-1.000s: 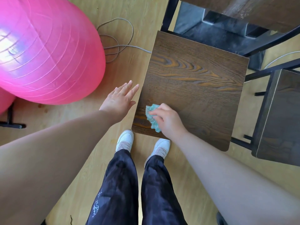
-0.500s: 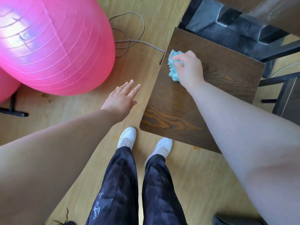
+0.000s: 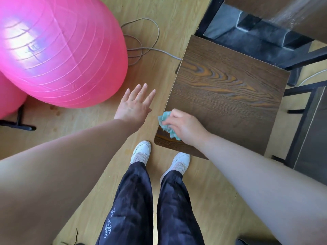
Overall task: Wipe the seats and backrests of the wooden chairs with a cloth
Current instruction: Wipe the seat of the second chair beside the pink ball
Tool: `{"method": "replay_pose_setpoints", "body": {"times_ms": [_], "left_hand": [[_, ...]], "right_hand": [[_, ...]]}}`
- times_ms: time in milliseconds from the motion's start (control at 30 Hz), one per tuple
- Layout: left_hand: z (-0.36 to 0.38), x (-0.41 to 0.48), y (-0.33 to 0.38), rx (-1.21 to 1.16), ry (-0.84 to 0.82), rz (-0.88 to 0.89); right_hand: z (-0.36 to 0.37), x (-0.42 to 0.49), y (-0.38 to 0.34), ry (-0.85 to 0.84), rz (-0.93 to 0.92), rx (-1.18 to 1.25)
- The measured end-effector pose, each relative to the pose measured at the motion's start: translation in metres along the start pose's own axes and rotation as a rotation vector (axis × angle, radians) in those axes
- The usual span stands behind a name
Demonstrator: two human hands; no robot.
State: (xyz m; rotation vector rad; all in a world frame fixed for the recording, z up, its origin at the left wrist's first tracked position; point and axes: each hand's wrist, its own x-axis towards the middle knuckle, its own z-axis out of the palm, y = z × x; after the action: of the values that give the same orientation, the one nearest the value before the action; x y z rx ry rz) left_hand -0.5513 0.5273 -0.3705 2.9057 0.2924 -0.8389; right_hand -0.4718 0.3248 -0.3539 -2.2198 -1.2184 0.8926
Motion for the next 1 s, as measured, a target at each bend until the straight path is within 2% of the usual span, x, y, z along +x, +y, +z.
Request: {"method": "replay_pose_setpoints", "body": {"times_ms": [133, 267, 367, 500, 633, 767, 1000], "left_hand": [[0.001, -0.003, 0.003, 0.027, 0.017, 0.002], [0.005, -0.005, 0.006, 0.006, 0.018, 0.005], [0.012, -0.007, 0.003, 0.009, -0.002, 0.008], [0.020, -0.008, -0.001, 0.003, -0.039, 0.006], [0.022, -0.006, -0.005, -0.011, -0.048, 0.019], [0.019, -0.006, -0.011, -0.011, -0.044, 0.028], [0.020, -0.012, -0.031, -0.014, -0.037, 0.001]], "right_hand": [[0.005, -0.019, -0.003, 0.010, 0.033, 0.048], [-0.004, -0.058, 0.003, 0.321, 0.309, 0.232], [-0.009, -0.097, 0.018, 0.535, 0.513, 0.232], [0.011, -0.126, 0.029, 0.637, 0.781, 0.231], [0.046, -0.108, 0.004, 0.670, 0.754, 0.191], [0.074, -0.086, -0.032, 0.623, 0.673, 0.183], [0.095, -0.040, -0.078, 0.676, 0.714, 0.270]]}}
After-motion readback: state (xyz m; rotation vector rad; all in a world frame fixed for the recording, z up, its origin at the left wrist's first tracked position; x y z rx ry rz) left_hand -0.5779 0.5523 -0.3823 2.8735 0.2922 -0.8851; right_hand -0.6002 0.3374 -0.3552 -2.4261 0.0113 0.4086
